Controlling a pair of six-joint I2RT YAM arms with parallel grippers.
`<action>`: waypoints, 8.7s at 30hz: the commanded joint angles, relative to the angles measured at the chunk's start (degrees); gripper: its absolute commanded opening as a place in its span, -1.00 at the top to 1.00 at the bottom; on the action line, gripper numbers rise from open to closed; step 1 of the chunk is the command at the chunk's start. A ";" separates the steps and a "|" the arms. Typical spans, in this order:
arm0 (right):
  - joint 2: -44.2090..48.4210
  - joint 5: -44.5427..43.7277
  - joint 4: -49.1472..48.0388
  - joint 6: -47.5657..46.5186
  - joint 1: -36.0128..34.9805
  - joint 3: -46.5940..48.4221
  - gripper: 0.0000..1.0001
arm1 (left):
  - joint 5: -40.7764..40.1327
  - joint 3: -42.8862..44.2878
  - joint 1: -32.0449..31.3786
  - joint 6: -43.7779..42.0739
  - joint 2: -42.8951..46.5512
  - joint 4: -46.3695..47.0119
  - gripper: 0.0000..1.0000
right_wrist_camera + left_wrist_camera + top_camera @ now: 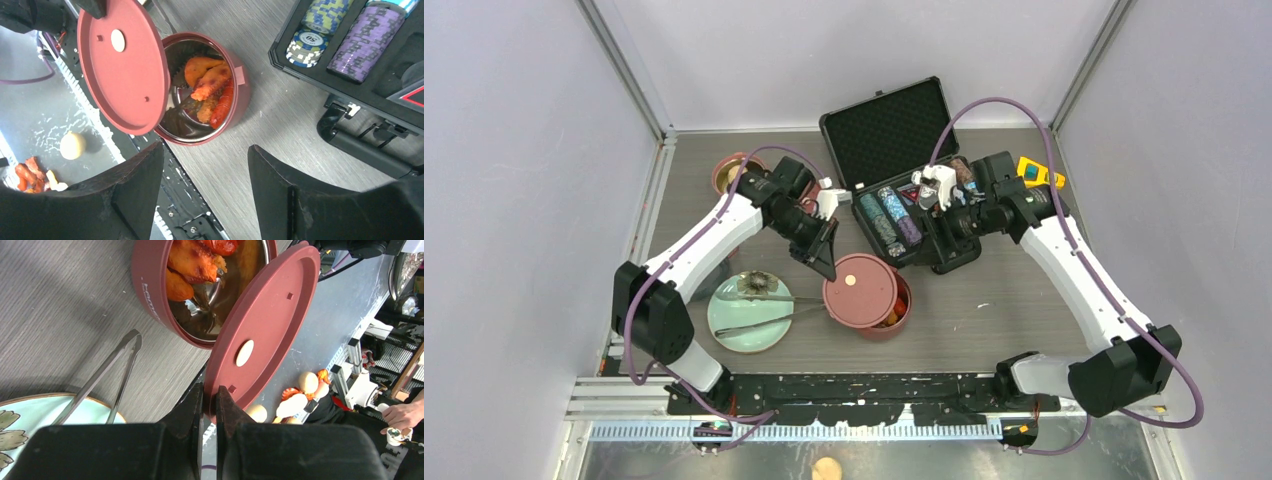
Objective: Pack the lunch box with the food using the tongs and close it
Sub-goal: Close the box lid on the packing box.
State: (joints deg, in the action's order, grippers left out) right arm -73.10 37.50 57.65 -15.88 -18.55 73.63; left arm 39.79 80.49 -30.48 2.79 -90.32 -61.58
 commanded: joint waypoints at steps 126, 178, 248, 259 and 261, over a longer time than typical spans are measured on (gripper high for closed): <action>-17.70 -11.84 -9.04 8.00 -11.77 -7.01 0.58 | -28.76 -13.15 -25.16 -24.07 -0.85 24.58 0.17; -21.18 -7.83 -15.41 15.54 -9.17 -4.84 0.72 | -62.36 -24.09 -41.73 -28.71 10.81 34.62 -0.99; 2.54 -12.44 11.69 -4.04 4.73 -1.15 0.28 | -16.42 -19.32 -14.49 -11.81 -0.38 41.40 0.00; 4.98 -7.35 -5.06 4.37 -3.86 -3.43 0.01 | -6.09 -17.15 -9.02 -8.26 3.94 35.79 -0.52; 4.66 -13.55 -7.86 3.44 -10.05 -3.94 -0.03 | -4.35 -16.93 -6.23 -8.69 7.26 31.92 -0.60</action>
State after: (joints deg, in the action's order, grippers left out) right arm -70.87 28.86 59.79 -14.06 -19.84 70.54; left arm 28.34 60.80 -41.63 -7.20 -90.80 -24.82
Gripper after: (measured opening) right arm 0.497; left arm 0.768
